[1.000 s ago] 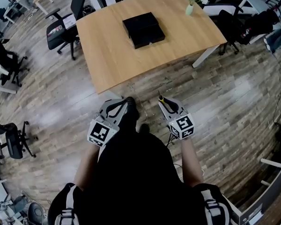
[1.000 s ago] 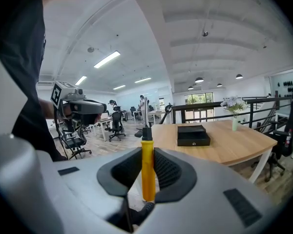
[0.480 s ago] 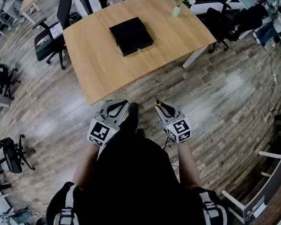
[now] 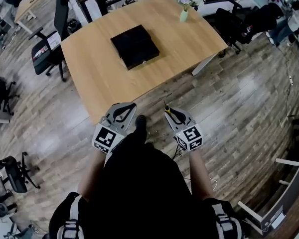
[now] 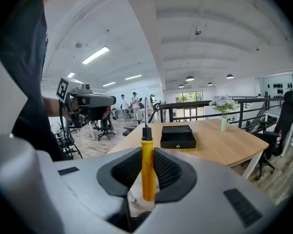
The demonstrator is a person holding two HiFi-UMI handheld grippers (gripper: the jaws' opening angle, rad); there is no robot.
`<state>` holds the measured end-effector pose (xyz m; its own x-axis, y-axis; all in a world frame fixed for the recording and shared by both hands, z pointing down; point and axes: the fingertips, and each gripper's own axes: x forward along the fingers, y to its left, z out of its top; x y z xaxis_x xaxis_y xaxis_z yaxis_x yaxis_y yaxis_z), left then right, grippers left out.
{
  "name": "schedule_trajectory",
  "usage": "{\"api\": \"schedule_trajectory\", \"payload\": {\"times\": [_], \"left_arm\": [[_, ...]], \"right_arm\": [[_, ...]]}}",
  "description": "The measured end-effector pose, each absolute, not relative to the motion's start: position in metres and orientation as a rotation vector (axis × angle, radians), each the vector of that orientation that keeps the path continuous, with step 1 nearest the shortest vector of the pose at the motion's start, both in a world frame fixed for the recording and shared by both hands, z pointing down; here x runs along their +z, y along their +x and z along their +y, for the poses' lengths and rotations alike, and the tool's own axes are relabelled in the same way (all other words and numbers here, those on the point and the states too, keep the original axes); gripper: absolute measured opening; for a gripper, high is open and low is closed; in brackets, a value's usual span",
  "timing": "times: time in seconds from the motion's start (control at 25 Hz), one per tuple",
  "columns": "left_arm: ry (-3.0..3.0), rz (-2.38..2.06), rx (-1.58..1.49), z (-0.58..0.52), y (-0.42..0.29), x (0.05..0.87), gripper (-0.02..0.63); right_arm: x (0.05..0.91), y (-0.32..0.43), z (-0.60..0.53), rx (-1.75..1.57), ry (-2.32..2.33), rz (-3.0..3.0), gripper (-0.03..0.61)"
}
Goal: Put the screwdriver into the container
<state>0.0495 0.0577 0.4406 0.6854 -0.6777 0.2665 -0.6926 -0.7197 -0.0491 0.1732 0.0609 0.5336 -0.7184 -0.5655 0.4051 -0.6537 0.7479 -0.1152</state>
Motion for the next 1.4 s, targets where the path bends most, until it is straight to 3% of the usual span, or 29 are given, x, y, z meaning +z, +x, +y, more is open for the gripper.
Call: {"api": "schedule_trajectory", "payload": {"times": [1.4], "left_arm": [[2.822, -1.165, 0.371, -0.120, -0.027, 0.453, 0.022]], "right_arm": [[0.533, 0.101, -0.116, 0.291, 0.922, -2.579, 0.084]]}}
